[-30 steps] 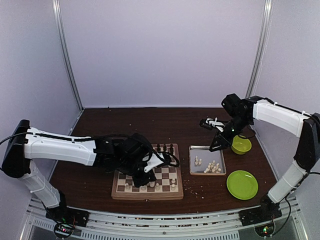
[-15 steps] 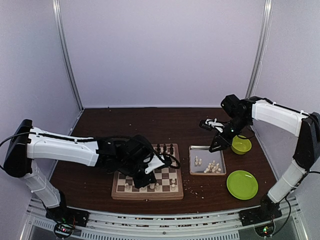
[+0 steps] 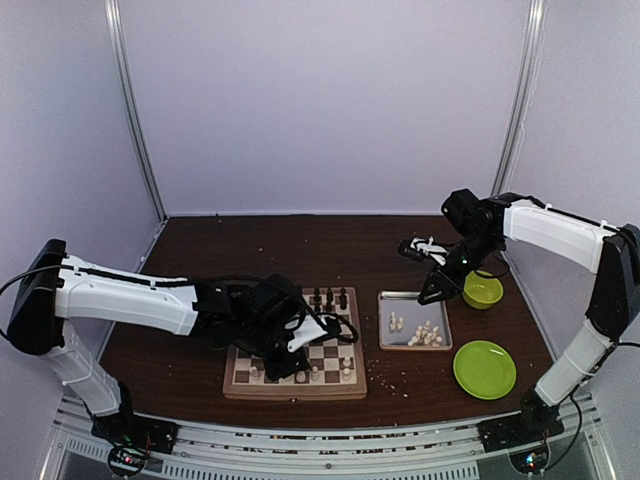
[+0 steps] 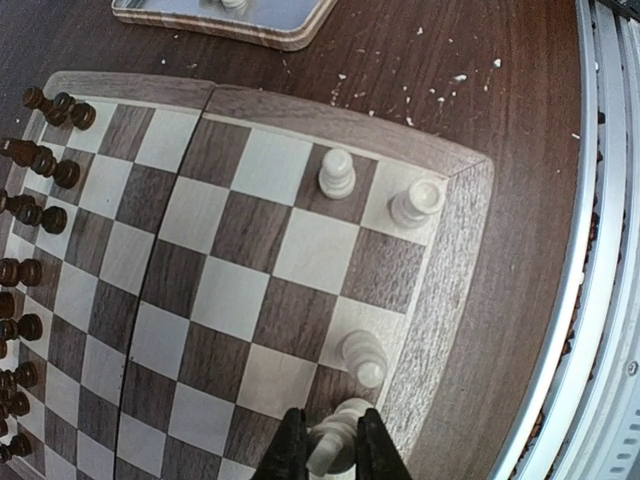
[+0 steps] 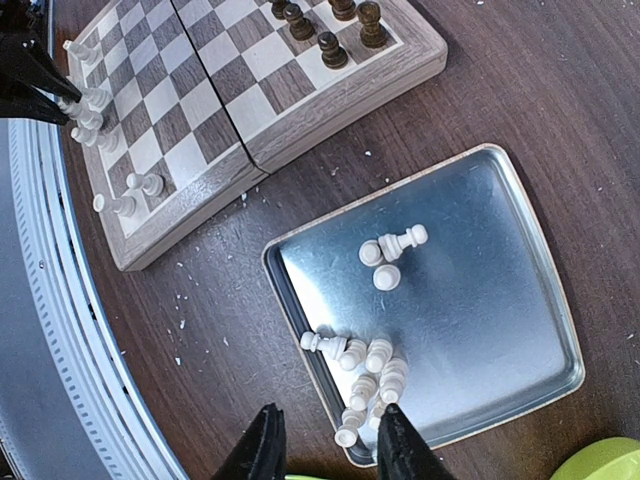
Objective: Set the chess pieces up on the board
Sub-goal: Place the queen at e1.
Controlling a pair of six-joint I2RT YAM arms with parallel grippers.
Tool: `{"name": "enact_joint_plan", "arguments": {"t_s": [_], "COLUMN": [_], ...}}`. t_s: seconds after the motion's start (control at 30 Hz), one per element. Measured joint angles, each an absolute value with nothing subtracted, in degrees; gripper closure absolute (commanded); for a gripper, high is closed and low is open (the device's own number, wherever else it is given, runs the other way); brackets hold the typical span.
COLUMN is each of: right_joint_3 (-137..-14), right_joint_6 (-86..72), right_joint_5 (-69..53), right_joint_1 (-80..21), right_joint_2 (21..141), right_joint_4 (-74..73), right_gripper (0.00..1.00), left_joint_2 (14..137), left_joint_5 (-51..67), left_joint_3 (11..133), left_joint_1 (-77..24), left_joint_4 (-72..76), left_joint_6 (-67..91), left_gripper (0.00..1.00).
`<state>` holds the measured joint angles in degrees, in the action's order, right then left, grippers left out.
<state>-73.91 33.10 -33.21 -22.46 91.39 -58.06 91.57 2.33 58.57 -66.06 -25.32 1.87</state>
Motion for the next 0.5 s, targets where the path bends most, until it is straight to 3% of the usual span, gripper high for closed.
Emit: {"name": "enact_joint_plan", "arguments": {"t_s": [0.5], "right_joint_3": [-73.9], "right_joint_6": [33.1], "right_joint_5": [-33.2], "right_joint_1": [-22.5], "right_joint_2": [91.8], "right_joint_4": [-58.1], "right_gripper": [0.68], "left_joint_2": [92.9], "left_joint_5": [0.5], "left_joint_3": [58.5], "left_joint_1": [-66.1], "left_joint_4": [-23.7], "left_joint_6": [2.8], "left_gripper": [0.85]}}
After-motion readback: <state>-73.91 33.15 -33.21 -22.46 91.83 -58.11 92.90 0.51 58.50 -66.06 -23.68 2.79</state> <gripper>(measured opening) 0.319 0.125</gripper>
